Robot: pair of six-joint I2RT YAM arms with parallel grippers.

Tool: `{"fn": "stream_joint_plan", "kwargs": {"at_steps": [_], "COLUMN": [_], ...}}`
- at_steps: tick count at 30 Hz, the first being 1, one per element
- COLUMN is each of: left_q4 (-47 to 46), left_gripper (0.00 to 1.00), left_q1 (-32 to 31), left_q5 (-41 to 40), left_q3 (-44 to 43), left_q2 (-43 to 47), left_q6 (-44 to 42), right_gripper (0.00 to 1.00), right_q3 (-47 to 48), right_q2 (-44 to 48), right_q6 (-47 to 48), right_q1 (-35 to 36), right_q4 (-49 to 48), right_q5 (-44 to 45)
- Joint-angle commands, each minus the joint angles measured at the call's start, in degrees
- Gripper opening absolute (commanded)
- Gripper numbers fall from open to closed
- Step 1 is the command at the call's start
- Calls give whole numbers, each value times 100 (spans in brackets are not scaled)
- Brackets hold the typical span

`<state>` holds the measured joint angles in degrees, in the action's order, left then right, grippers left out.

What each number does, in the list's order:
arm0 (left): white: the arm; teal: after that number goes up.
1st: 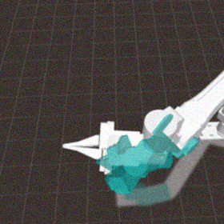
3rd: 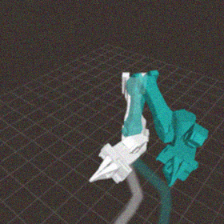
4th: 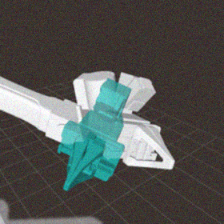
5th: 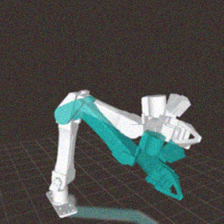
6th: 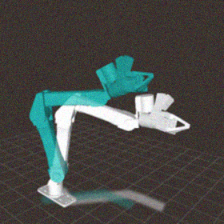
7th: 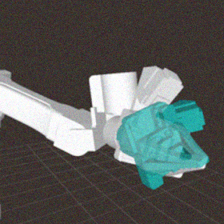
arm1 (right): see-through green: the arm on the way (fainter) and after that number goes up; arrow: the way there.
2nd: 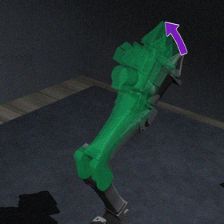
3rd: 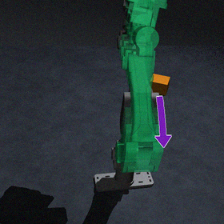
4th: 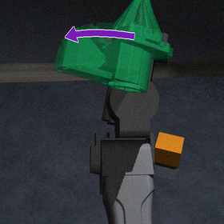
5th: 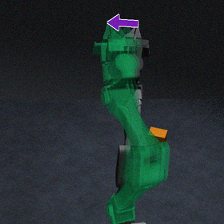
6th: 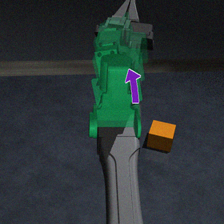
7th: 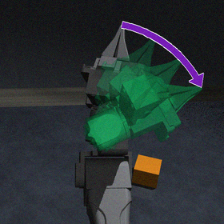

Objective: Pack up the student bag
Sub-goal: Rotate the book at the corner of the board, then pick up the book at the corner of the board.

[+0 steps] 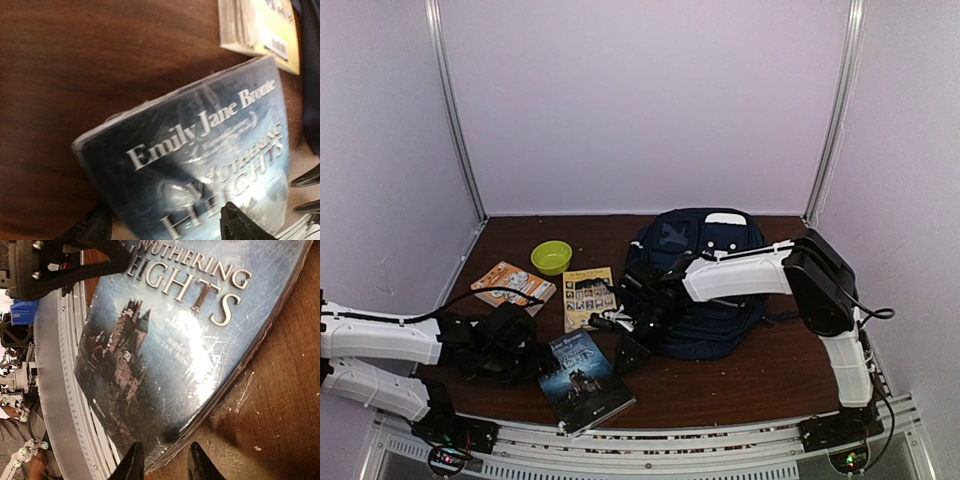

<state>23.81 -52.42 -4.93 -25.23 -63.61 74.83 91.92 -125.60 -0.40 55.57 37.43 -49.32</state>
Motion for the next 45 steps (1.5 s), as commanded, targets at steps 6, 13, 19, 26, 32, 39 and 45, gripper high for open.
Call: {"fn": "stream_joint_plan", "kwargs": {"at_steps": [6,13,19,26,32,39,45], "left_q4": [-1375,-1397,-1201,-2217,-2426,-4201,-4994], "left_gripper": [74,76,76,74,75,70,61], "left_q1": [44,39,39,45,39,41,56], "left_q5": [339,108,830,922,1206,1304,1361], "left_q3": [250,-178,584,943,275,1590,1339], "left_q2": [-425,-142,-104,-247,-781,-636,-360], "left_q6": [272,-442,782,633,185,1004,170], "right_gripper": [20,15,10,8,8,7,7], "right_q3": [-157,-491,-539,-633,-643,-607,-614], "right_q2": [-599,-1215,-1467,-1558,-1626,-1737,-1708], "right_q6": [-502,-863,-1010,-1146,-1180,-1238,-1189], "right_q1": [-97,-404,-455,-617,-649,-694,-688], "right_q4": [-190,-204,-124,-251,-188,-230,-238], "right_q5": [412,668,864,819,859,821,819]}}
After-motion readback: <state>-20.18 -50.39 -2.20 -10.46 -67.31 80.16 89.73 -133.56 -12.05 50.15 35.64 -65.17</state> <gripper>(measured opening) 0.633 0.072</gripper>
